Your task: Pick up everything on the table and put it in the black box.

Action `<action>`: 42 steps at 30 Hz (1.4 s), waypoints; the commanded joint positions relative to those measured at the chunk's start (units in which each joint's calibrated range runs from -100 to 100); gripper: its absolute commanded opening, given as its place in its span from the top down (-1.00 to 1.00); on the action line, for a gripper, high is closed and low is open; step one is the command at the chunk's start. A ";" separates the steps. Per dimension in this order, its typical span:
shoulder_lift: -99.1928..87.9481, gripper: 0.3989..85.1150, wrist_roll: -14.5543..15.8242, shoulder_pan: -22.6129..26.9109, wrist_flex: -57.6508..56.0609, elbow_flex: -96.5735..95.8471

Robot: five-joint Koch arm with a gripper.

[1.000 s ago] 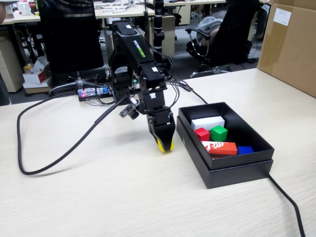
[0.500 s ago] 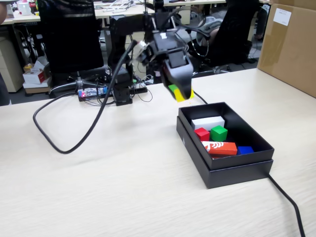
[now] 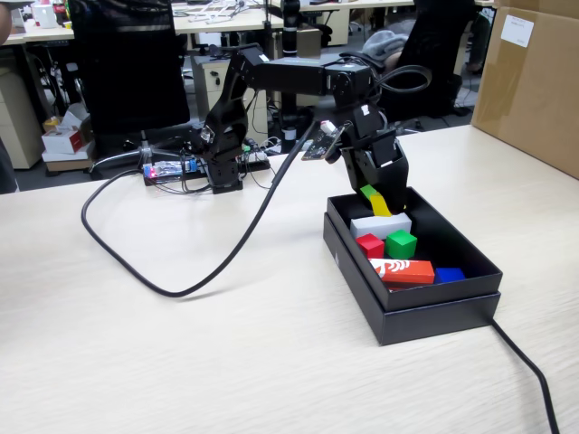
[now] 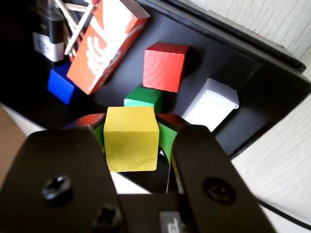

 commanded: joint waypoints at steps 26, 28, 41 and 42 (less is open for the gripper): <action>-14.37 0.07 0.00 -0.15 3.41 0.02; -17.81 0.07 -0.05 -0.24 3.32 0.02; -32.50 -0.07 -4.74 -9.08 4.36 -8.60; -32.96 -0.07 -5.27 -10.01 6.00 -10.59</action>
